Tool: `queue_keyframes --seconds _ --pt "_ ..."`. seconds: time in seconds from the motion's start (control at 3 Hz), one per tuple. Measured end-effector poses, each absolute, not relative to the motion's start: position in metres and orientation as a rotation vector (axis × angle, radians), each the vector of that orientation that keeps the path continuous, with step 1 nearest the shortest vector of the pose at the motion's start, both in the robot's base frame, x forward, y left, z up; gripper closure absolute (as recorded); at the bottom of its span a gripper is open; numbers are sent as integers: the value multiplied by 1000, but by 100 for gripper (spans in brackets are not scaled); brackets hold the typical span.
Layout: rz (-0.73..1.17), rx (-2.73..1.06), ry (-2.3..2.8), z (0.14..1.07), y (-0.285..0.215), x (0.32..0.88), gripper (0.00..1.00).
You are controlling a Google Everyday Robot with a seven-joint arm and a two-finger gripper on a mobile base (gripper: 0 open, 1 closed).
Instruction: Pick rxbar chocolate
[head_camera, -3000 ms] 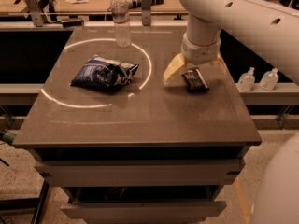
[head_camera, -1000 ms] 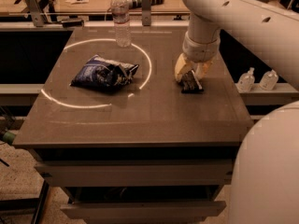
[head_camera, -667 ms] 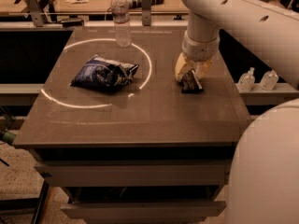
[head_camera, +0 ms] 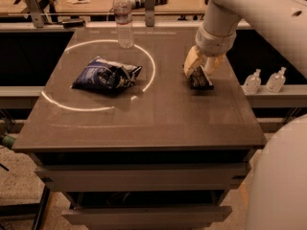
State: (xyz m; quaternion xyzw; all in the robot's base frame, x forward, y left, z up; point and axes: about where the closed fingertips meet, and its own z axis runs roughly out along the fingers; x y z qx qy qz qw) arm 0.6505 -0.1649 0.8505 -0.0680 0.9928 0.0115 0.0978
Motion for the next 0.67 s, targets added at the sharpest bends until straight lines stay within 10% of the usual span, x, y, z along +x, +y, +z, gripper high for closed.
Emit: queue_keyframes --seconds 0.67 --pt "290 -304 2845 901 -150 650 100"
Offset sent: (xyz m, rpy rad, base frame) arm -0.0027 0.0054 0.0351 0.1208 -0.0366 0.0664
